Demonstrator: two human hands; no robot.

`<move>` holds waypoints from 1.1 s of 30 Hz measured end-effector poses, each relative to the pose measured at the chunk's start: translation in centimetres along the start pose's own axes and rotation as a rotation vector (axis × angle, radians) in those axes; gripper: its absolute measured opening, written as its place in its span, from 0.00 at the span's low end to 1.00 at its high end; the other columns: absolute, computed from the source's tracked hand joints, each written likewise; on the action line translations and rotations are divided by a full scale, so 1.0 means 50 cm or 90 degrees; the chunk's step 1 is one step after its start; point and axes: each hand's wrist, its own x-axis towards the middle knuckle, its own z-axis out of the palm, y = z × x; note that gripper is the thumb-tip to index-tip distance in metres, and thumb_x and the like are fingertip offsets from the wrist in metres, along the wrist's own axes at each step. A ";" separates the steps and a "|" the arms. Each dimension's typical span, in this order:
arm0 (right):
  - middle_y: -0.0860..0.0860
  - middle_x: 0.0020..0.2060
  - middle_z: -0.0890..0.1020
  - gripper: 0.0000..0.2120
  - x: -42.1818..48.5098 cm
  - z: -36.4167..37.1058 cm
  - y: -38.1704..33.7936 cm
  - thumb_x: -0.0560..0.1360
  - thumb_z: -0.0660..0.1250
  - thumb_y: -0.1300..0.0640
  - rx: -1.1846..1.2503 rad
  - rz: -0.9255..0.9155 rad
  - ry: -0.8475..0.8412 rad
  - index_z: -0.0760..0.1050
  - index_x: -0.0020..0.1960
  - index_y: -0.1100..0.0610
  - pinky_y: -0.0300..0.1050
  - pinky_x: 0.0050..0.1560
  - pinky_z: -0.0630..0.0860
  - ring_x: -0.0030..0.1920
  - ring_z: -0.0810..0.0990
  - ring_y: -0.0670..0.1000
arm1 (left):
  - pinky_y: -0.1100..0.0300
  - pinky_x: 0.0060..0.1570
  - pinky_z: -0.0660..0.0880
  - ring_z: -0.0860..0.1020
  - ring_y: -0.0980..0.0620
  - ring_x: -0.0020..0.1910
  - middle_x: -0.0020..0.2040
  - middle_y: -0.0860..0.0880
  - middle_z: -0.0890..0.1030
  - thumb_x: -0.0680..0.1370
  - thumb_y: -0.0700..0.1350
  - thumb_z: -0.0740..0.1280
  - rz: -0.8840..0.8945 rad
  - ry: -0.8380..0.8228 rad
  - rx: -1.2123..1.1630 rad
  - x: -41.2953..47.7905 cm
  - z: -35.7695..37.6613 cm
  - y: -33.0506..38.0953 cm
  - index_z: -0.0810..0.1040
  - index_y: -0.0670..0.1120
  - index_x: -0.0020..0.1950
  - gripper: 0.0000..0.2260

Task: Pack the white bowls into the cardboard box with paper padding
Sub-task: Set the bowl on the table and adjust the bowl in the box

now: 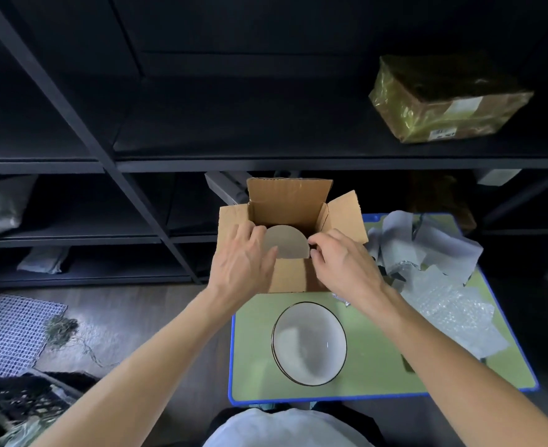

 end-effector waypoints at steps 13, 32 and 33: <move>0.62 0.61 0.76 0.16 0.172 0.127 0.004 0.81 0.61 0.55 -0.042 0.121 -0.270 0.72 0.64 0.63 0.47 0.47 0.69 0.58 0.78 0.62 | 0.59 0.53 0.75 0.72 0.48 0.58 0.65 0.44 0.68 0.79 0.67 0.54 -0.048 -0.055 0.109 0.037 0.070 -0.031 0.62 0.40 0.72 0.35; 0.63 0.63 0.77 0.22 0.211 0.154 -0.010 0.80 0.64 0.59 -0.061 0.197 -0.266 0.63 0.70 0.63 0.53 0.56 0.74 0.64 0.77 0.64 | 0.58 0.71 0.64 0.60 0.47 0.76 0.80 0.41 0.54 0.81 0.63 0.54 -0.098 -0.057 0.049 0.026 0.113 -0.027 0.49 0.39 0.80 0.38; 0.63 0.62 0.78 0.20 0.207 0.145 -0.012 0.79 0.64 0.58 -0.051 0.191 -0.253 0.64 0.69 0.63 0.52 0.53 0.74 0.63 0.77 0.64 | 0.58 0.71 0.64 0.61 0.47 0.76 0.80 0.41 0.54 0.81 0.63 0.54 -0.099 -0.054 0.045 0.024 0.114 -0.027 0.50 0.39 0.80 0.38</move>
